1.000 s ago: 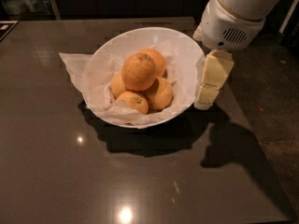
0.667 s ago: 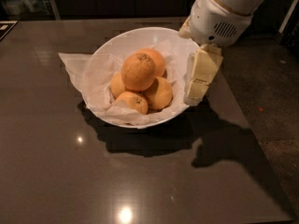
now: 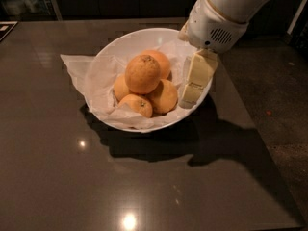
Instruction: Pick orange from white bowl
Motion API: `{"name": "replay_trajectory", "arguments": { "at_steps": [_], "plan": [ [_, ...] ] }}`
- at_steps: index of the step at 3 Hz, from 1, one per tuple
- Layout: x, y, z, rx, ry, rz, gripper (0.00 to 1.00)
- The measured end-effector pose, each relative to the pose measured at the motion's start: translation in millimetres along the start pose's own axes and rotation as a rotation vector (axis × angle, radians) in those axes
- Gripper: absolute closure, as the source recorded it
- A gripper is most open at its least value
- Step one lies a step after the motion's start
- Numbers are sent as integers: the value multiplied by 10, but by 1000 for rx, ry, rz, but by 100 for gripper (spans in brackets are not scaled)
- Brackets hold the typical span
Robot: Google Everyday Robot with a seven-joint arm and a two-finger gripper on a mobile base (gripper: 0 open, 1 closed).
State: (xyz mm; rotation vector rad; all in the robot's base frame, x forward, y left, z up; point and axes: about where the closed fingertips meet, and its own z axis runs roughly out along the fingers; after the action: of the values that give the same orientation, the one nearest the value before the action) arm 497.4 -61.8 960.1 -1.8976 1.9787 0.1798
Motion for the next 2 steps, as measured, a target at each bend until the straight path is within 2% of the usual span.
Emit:
{"name": "replay_trajectory", "arguments": {
  "at_steps": [2],
  "plan": [
    [-189,-161,163,5,-59,16,0]
  ]
}}
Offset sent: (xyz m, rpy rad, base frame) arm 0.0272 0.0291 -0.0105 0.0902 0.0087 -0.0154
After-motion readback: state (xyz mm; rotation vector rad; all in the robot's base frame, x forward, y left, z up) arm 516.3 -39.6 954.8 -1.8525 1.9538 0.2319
